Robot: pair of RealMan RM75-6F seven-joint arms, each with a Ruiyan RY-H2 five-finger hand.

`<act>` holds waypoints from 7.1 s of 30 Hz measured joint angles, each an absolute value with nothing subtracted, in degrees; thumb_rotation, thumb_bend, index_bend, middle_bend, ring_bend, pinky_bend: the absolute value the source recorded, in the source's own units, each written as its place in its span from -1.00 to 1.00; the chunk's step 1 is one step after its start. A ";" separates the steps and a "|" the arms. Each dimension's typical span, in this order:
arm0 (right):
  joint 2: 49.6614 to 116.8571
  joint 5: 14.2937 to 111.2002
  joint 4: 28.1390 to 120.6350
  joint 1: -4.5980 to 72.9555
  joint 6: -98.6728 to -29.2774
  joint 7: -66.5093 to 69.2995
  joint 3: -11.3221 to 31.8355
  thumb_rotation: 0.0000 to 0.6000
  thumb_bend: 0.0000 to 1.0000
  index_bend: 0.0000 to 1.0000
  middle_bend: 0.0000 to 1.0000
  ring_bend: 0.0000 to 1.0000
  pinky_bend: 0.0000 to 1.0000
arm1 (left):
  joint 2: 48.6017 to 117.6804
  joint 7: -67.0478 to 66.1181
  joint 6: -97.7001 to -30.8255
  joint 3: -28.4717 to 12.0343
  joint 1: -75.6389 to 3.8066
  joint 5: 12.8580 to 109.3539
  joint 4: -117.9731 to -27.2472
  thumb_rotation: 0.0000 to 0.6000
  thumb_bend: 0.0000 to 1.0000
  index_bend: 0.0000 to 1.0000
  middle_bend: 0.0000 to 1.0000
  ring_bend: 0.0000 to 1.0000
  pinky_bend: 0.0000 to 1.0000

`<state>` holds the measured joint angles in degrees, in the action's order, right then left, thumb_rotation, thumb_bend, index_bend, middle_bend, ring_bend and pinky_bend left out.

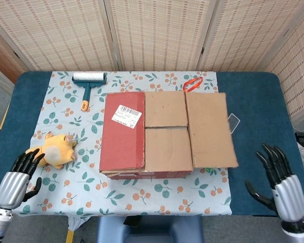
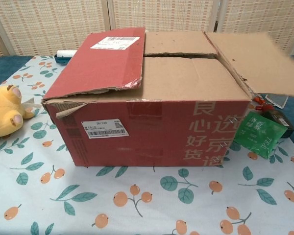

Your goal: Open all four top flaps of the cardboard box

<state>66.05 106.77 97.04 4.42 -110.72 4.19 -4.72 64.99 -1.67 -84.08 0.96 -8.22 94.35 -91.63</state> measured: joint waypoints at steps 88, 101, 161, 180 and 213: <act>54.31 107.39 94.54 -4.22 -102.21 14.94 -8.25 1.00 -0.17 -1.00 -1.00 -1.00 -1.00 | 83.89 -43.79 -64.98 -11.29 -37.96 66.04 -118.64 1.00 -0.02 -1.00 -1.00 -1.00 -1.00; 54.11 107.51 94.49 -4.69 -102.12 15.36 -8.07 1.00 -0.17 -1.00 -1.00 -1.00 -1.00 | 85.99 -43.93 -66.33 -11.93 -40.80 64.58 -113.88 1.00 -0.02 -1.00 -1.00 -1.00 -1.00; 55.98 107.19 96.93 -3.57 -95.29 8.67 -8.16 1.00 -0.17 -1.00 -1.00 -1.00 -1.00 | 76.77 -68.95 -93.29 -12.04 -30.03 70.90 -126.64 1.00 -0.02 -1.00 -1.00 -1.00 -1.00; 51.61 98.22 110.27 9.85 -76.15 1.35 -0.36 1.00 -0.17 -1.00 -1.00 -1.00 -1.00 | 57.48 -20.66 -74.68 -11.91 -25.29 67.05 -114.68 1.00 -0.03 -1.00 -1.00 -1.00 -1.00; 68.95 45.59 96.50 60.36 -40.04 -26.85 15.29 1.00 -0.17 -1.00 -1.00 -1.00 -1.00 | 52.04 -0.17 -69.71 -10.69 -23.89 76.80 -100.18 1.00 -0.08 -1.00 -1.00 -1.00 -1.00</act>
<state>68.95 45.59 96.50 60.36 -40.04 -26.85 15.29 52.04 -0.17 -69.71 -10.69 -23.89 76.80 -100.18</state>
